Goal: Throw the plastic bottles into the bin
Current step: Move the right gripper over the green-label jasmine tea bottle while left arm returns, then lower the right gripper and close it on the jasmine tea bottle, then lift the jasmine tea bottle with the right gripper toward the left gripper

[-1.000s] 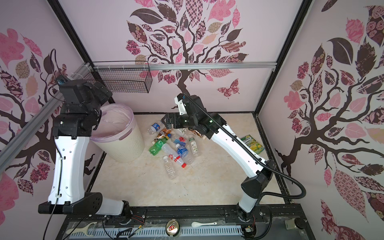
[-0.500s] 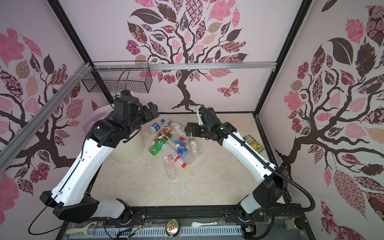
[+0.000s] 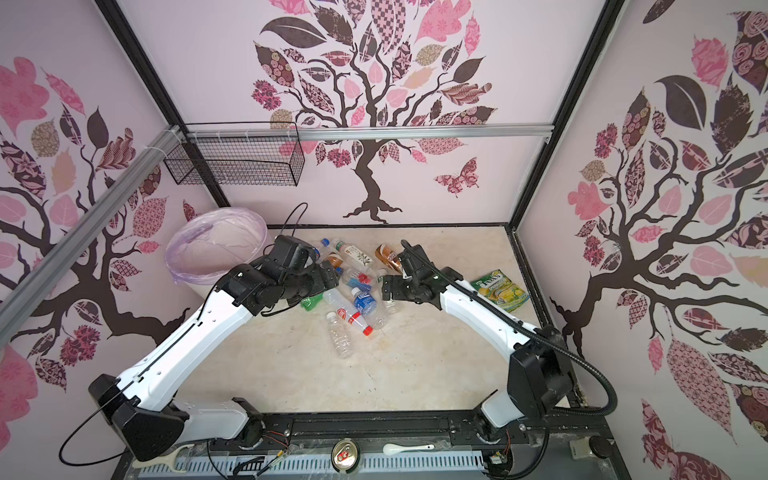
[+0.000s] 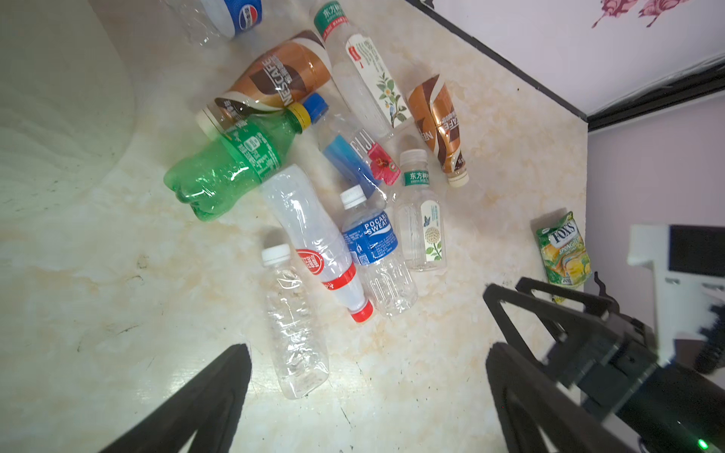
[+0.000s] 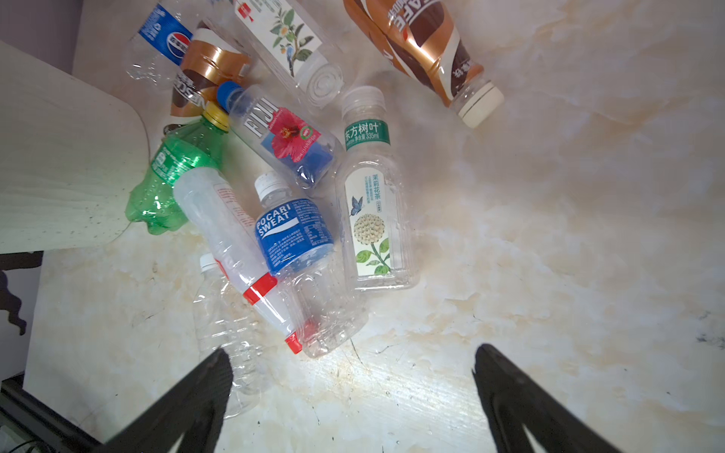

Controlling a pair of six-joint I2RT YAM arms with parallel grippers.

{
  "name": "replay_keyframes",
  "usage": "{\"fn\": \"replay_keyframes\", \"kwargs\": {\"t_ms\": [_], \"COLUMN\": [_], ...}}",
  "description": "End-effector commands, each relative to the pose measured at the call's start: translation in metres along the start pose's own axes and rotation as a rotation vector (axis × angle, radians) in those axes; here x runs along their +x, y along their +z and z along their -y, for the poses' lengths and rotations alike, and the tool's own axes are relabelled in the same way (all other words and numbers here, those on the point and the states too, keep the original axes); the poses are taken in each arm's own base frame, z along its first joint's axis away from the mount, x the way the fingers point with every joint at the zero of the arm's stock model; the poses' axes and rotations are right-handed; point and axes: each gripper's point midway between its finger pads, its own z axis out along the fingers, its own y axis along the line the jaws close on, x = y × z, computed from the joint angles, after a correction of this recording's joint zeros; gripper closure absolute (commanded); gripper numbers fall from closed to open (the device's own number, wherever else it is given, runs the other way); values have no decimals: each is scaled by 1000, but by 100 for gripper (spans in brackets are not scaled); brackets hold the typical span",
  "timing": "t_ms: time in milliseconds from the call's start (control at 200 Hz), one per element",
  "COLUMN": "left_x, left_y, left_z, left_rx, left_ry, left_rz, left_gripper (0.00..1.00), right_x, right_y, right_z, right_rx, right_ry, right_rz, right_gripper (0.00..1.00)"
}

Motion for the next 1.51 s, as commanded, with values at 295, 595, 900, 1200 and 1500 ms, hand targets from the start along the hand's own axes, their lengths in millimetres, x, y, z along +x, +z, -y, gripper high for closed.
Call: {"fn": "replay_keyframes", "kwargs": {"t_ms": [295,595,900,1200,1500], "left_x": [36,24,23,-3,-74], "left_y": [24,20,28,35,25], "left_z": [15,11,21,31,41], "left_rx": [45,-5,6,50,159], "left_ry": [4,54,56,-74,-185], "left_rz": [-221,-181,-215,-211,-122], "left_gripper": [2,2,2,2,2], "right_x": [10,22,24,2,-36], "right_y": [80,112,122,91,42], "right_z": [12,25,36,19,-10], "right_rx": [102,166,211,154,56], "right_ry": [-37,-63,-98,-84,-52], "right_rz": [-158,-227,-234,-170,-31], "right_gripper": [12,23,34,42,45]}}
